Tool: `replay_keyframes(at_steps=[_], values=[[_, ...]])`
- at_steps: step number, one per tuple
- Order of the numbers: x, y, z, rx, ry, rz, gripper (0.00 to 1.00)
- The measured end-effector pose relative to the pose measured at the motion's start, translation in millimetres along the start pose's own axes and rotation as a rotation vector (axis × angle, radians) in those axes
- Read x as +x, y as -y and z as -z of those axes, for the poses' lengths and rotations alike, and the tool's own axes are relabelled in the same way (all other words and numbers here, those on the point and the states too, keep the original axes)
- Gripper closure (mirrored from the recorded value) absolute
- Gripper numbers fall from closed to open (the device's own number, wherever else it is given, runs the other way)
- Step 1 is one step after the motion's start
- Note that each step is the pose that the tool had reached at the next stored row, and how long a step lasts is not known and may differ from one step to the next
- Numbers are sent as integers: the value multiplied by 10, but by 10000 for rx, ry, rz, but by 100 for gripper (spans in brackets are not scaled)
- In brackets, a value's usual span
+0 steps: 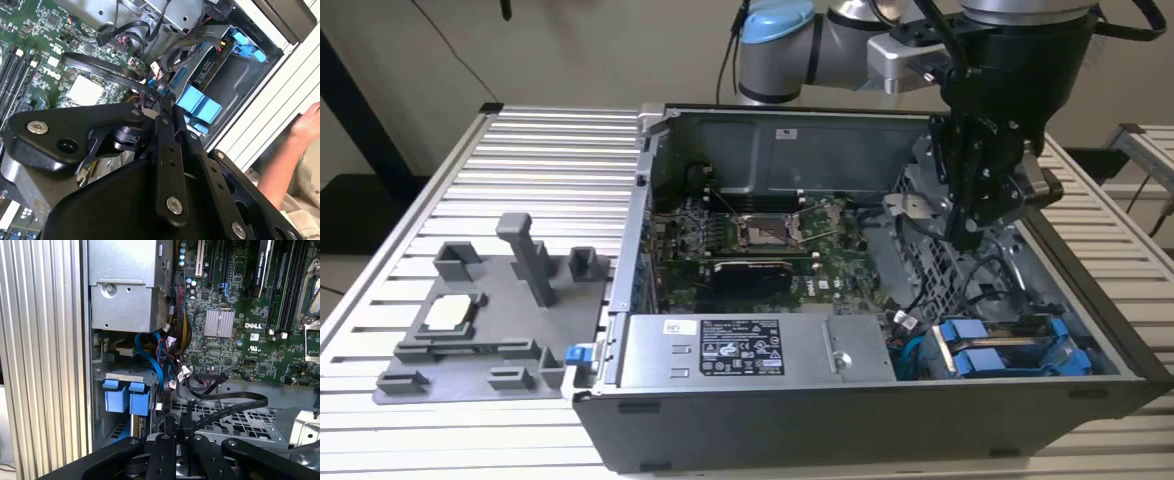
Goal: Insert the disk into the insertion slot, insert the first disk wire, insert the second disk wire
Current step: 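Insert the second disk wire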
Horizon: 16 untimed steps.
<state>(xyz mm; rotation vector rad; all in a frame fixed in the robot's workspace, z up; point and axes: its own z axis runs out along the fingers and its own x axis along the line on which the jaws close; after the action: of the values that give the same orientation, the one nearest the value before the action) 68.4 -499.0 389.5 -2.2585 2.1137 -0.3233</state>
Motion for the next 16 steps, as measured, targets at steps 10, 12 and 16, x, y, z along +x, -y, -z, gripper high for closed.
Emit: replay_keyframes(at_steps=[10,12,16], values=[[29,8,-3,-8,8,1,84],[63,41,-21,-27,19,0,84],[147,107,-56,-55,38,1,84]])
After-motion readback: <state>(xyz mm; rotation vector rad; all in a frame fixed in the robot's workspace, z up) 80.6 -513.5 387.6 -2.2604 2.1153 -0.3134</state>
